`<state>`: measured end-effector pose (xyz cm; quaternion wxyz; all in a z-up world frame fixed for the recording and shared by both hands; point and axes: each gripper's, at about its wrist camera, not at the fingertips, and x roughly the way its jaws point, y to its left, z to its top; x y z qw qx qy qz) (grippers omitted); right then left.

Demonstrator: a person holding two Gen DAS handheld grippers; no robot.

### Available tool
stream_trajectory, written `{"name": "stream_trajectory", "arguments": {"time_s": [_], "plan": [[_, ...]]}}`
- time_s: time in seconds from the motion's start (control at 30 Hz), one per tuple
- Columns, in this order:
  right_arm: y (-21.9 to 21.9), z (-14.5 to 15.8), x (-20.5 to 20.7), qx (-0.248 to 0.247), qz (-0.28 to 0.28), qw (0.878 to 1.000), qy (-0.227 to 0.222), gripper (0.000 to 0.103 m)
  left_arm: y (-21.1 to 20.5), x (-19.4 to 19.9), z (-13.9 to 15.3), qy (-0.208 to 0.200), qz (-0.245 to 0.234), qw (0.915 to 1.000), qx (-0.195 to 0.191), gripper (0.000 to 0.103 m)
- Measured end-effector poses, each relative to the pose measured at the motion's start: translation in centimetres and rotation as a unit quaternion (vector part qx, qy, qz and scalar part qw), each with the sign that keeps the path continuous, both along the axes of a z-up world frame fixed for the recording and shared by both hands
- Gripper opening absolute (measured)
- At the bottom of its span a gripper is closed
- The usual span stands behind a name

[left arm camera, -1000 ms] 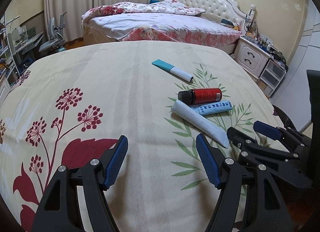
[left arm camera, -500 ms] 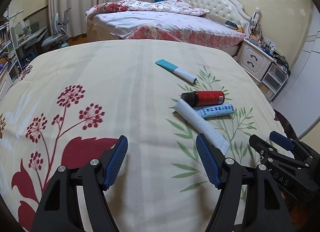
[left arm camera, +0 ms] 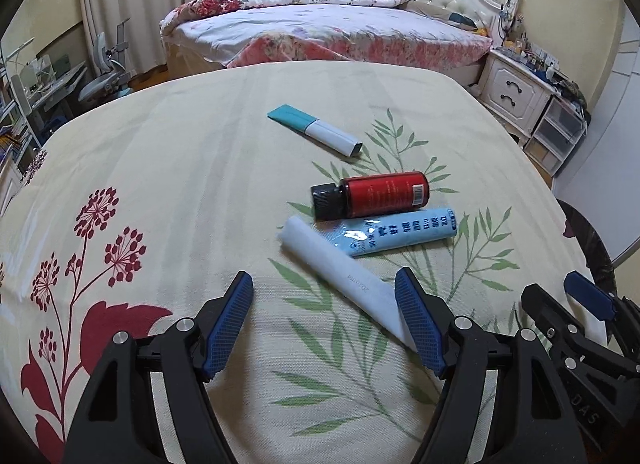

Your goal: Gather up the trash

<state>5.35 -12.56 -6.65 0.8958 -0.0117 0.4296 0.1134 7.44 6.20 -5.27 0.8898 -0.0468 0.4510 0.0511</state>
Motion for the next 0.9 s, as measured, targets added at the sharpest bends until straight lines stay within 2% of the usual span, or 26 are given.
{"name": "stream_trajectory", "arguments": {"time_s": [0.17,0.23,0.43,0.6,0.73,0.9], "plan": [[0.5,0.0,0.1,0.0,0.008,1.0,-0.001,0.063,0.7,-1.1,0.0,-0.001,-0.006,1.0,0.001,0.07],[0.7,0.0,0.2,-0.001,0.01,1.0,0.0,0.063,0.9,-1.4,0.1,-0.005,-0.009,0.9999,0.003,0.06],[1.8,0.1,0.7,-0.001,0.017,1.0,0.0,0.063,1.4,-2.3,0.2,-0.017,-0.032,0.9993,-0.006,0.041],[2.8,0.1,1.7,0.0,0.023,1.0,0.0,0.063,2.2,-2.9,0.2,-0.023,-0.045,0.9985,-0.019,0.03],[3.4,0.1,2.3,-0.001,0.025,1.0,0.001,0.063,3.1,-3.0,0.3,-0.025,-0.051,0.9976,-0.038,0.025],[3.4,0.1,2.4,0.003,0.024,1.0,0.003,0.063,3.6,-3.1,0.5,-0.021,-0.055,0.9971,-0.049,0.025]]}}
